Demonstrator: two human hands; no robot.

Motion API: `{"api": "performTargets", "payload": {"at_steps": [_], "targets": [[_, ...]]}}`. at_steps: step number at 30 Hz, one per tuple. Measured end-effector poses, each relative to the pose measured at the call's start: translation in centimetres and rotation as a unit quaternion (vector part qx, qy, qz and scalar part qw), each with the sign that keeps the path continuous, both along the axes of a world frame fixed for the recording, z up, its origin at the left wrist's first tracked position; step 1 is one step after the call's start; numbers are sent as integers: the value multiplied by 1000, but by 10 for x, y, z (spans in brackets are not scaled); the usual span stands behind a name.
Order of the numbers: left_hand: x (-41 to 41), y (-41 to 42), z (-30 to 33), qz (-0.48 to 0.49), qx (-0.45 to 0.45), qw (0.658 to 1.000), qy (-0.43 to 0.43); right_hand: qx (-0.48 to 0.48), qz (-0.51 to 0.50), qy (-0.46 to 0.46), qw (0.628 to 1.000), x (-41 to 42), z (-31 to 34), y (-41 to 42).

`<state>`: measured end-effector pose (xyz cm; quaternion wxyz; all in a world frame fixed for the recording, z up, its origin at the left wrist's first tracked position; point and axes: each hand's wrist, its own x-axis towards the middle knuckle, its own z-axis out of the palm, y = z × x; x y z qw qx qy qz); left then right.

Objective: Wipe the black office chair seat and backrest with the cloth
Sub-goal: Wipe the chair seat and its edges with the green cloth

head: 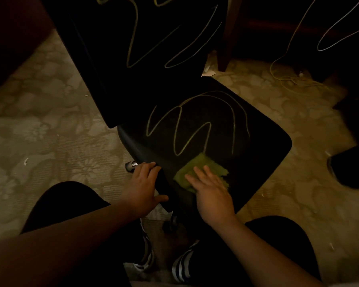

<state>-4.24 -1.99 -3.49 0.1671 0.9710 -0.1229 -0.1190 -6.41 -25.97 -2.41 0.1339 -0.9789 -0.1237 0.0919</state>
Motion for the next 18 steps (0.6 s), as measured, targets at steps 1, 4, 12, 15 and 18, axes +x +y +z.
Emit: {"api": "performTargets", "payload": {"at_steps": [1,4,12,15,18], "targets": [[2,2,1,-10,-4,1000,-9,2,-39,-2,999,4,-1,-8],[11,12,6,-16,-10,999,-30,14,-143,7,990,20,-3,-35],[27,25,7,36,28,999,19,-12,-267,31,963,47,1,-53],[22,11,4,55,40,998,12,-31,-238,20,970,43,1,-30],[14,-1,-2,72,45,996,-4,-22,-106,22,994,32,1,-2]]}}
